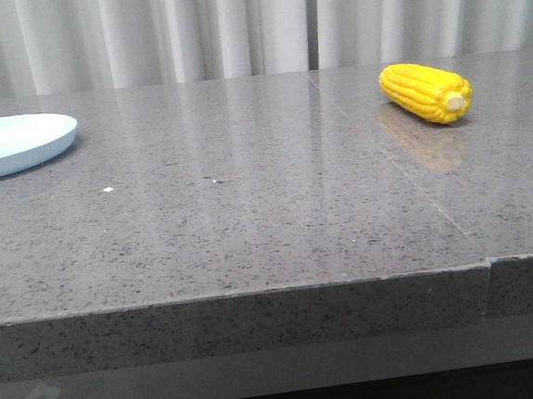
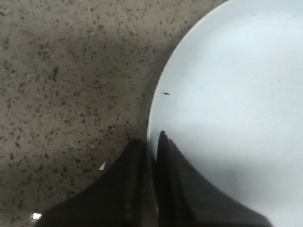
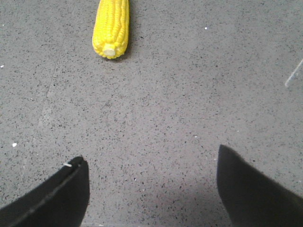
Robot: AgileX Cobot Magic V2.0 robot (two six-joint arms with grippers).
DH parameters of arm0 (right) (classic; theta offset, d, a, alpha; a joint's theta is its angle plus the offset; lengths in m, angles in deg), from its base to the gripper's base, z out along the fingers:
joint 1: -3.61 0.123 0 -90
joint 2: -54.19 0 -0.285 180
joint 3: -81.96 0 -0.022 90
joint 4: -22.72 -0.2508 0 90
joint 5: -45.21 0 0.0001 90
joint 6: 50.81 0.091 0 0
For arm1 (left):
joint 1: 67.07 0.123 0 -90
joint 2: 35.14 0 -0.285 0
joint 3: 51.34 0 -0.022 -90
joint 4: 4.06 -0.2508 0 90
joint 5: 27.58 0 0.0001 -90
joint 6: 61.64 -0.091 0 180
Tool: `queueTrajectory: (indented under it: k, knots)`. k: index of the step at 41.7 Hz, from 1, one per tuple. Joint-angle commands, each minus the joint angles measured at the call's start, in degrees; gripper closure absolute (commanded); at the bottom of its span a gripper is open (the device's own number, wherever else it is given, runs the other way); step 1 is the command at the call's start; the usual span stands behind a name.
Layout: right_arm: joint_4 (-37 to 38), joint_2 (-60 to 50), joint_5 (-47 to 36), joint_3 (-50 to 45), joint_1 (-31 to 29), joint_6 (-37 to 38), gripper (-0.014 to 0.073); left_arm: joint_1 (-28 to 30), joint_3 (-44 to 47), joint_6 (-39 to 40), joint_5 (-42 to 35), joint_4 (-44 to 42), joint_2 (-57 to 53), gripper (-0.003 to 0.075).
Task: Place corn on plate with both arms
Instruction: 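Slide the white plate with the left gripper toward the corn cob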
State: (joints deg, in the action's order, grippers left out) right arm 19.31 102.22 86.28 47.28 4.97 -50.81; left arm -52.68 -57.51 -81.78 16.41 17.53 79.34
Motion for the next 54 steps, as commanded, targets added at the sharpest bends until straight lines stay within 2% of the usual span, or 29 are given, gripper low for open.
queueTrajectory:
  k: [1,9,17,35,41,50,52,54]
  knots:
    - [0.25,0.18,-3.81,1.94,-0.14,-0.63,0.0011,-0.25,-3.30,-0.19,0.06,3.19,-3.22,0.0741]
    - [0.25,0.18,-3.81,1.94,-0.14,-0.63,0.0011,-2.30,-8.24,-0.19,5.93,6.86,-4.71,0.0740]
    - [0.25,0.18,-3.81,1.94,-0.14,-0.63,0.0011,-9.41,-12.55,-0.19,9.00,7.45,-5.54,0.0740]
    - [0.25,0.18,-3.81,1.94,-0.14,-0.63,0.0011,-28.69,-12.68,-0.19,2.05,9.01,-2.51,0.0741]
    - [0.25,0.18,-3.81,1.94,-0.14,-0.63,0.0011,-31.81,-12.68,-0.19,-0.11,9.01,-0.40,0.0741]
    - [0.25,0.18,-3.81,1.94,-0.14,-0.63,0.0011,-32.89,-12.68,-0.19,-0.32,9.82,2.52,0.0736]
    - [0.25,0.18,-3.81,1.94,-0.14,-0.63,0.0011,-32.89,-12.68,-0.19,-0.10,9.79,2.78,0.0717]
    - [0.25,0.18,-3.81,1.94,-0.14,-0.63,0.0011,-32.89,-12.68,-0.19,0.00,9.79,2.77,0.0652]
